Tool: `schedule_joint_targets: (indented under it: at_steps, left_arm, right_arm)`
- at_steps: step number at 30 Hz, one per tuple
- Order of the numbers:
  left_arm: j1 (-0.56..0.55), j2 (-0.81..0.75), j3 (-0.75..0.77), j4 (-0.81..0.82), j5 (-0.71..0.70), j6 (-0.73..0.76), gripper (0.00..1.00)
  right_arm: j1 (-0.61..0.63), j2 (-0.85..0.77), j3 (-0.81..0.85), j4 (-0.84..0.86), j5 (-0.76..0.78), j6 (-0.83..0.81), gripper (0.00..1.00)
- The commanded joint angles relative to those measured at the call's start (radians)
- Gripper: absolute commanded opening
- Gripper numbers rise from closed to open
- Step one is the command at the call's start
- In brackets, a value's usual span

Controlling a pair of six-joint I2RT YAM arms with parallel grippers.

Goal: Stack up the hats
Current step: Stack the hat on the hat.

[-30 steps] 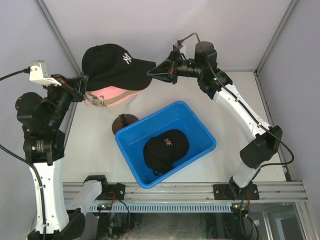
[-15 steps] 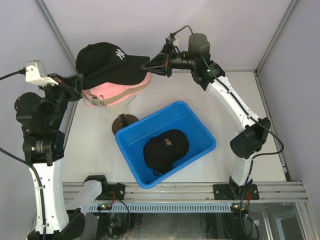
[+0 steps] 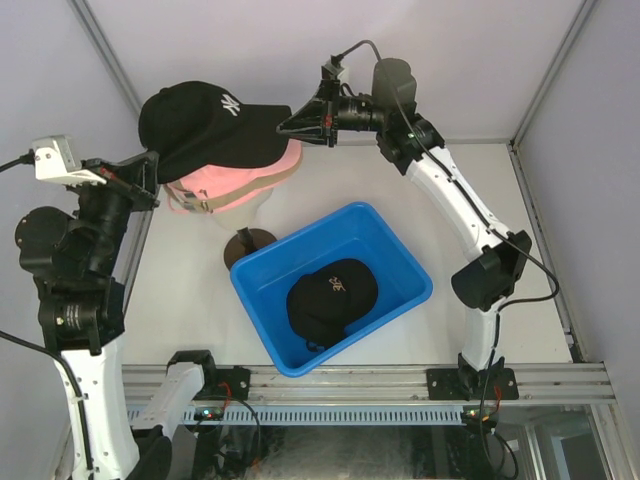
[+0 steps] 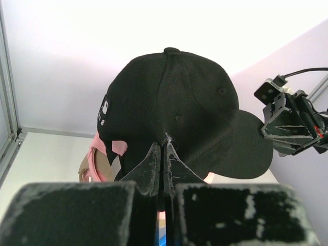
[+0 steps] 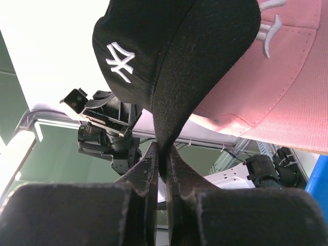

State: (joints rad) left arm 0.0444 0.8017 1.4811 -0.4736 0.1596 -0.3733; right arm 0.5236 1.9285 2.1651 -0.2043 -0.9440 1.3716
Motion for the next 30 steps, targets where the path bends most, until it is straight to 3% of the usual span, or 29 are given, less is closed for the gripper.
schedule_joint_targets:
  at_steps: [1,19,30]
  left_arm:
    - [0.012,-0.038,0.058,0.056,-0.046,0.038,0.0]
    - [0.0,-0.091,-0.125,0.033,-0.032,0.028,0.0]
    - [-0.135,-0.01,-0.12,0.064,-0.163,0.085,0.0]
  right_arm:
    - [-0.022,0.024,0.052,0.074,-0.002,-0.01,0.0]
    - [-0.077,0.084,0.031,0.29,-0.072,-0.01,0.0]
    - [-0.105,0.212,0.172,0.29,-0.07,-0.01,0.0]
